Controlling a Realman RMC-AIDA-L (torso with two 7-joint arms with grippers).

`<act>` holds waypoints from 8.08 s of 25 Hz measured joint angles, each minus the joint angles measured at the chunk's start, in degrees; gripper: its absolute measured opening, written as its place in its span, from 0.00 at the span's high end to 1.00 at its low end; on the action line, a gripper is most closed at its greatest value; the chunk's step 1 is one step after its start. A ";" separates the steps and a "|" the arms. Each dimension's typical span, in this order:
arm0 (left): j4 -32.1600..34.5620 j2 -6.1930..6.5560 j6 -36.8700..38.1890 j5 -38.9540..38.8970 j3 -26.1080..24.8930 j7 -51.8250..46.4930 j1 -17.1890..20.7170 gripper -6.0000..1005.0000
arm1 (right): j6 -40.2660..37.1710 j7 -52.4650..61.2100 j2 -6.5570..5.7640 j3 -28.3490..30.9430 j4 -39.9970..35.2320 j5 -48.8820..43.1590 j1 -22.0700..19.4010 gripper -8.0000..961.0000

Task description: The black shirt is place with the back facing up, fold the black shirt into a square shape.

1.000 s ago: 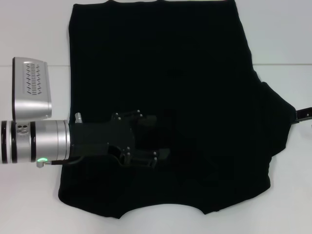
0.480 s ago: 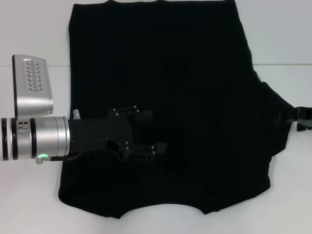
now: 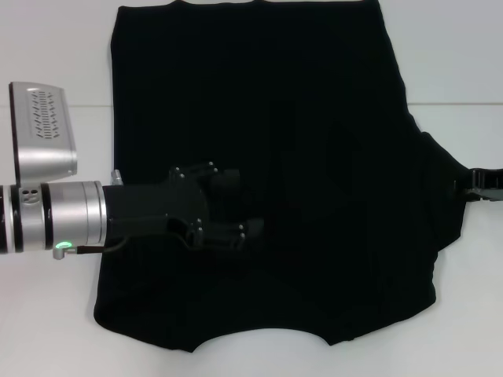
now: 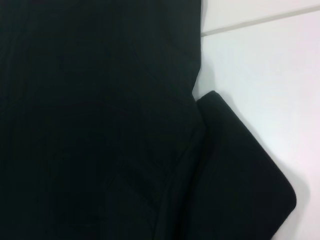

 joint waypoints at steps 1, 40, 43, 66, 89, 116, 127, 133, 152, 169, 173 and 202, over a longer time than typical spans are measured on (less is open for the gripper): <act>0.02 0.00 0.00 0.00 -0.15 -0.10 -0.01 0.10 | 0.18 -0.08 0.03 0.00 0.01 0.06 -0.01 0.41; 0.03 -0.64 0.08 -0.46 -0.16 -0.55 0.10 0.10 | 6.47 -4.79 -0.74 7.57 -0.96 0.34 -4.26 0.99; -0.01 -0.63 0.08 -0.48 -0.08 -0.56 0.08 0.10 | 6.68 -4.79 -0.79 7.59 -0.96 0.34 -4.28 0.99; 0.24 -0.53 0.07 -1.26 -0.34 -1.93 0.41 0.10 | -6.78 -12.37 2.71 -4.60 -3.43 13.22 4.74 0.98; 1.21 1.39 1.27 -0.39 -9.08 -13.64 3.54 0.10 | -7.84 -32.91 6.12 -7.46 -8.72 35.93 -1.51 0.44; 20.92 -2.38 0.17 19.47 -0.55 -4.30 13.05 0.10 | -4.61 -38.65 8.81 -7.36 -5.56 39.47 0.88 0.03; 20.62 -2.57 -4.25 21.72 3.56 -4.79 12.92 0.11 | -4.60 -38.63 8.58 -7.36 -5.52 39.98 0.10 0.03; 20.88 -2.78 -7.47 22.26 5.38 -6.01 13.02 0.14 | -4.60 -38.63 8.37 -7.38 -5.52 40.07 -0.03 0.04; 21.69 -2.35 -5.38 25.33 5.38 -9.28 11.91 0.58 | -4.55 -38.94 8.01 -7.38 -5.52 40.59 -0.18 0.05; 22.56 -2.38 -1.41 19.27 -2.17 -13.01 13.79 0.98 | -10.59 -36.87 5.06 -7.26 -6.32 40.57 -5.89 0.07; 21.58 -2.35 1.14 17.97 -5.41 -13.05 14.17 0.98 | -13.74 -33.61 2.77 -7.17 -6.66 39.82 -7.73 0.07; 15.32 -2.00 1.29 15.07 -13.05 -10.41 14.41 0.96 | -25.82 -17.19 -4.42 -3.82 -5.60 20.03 -11.22 0.10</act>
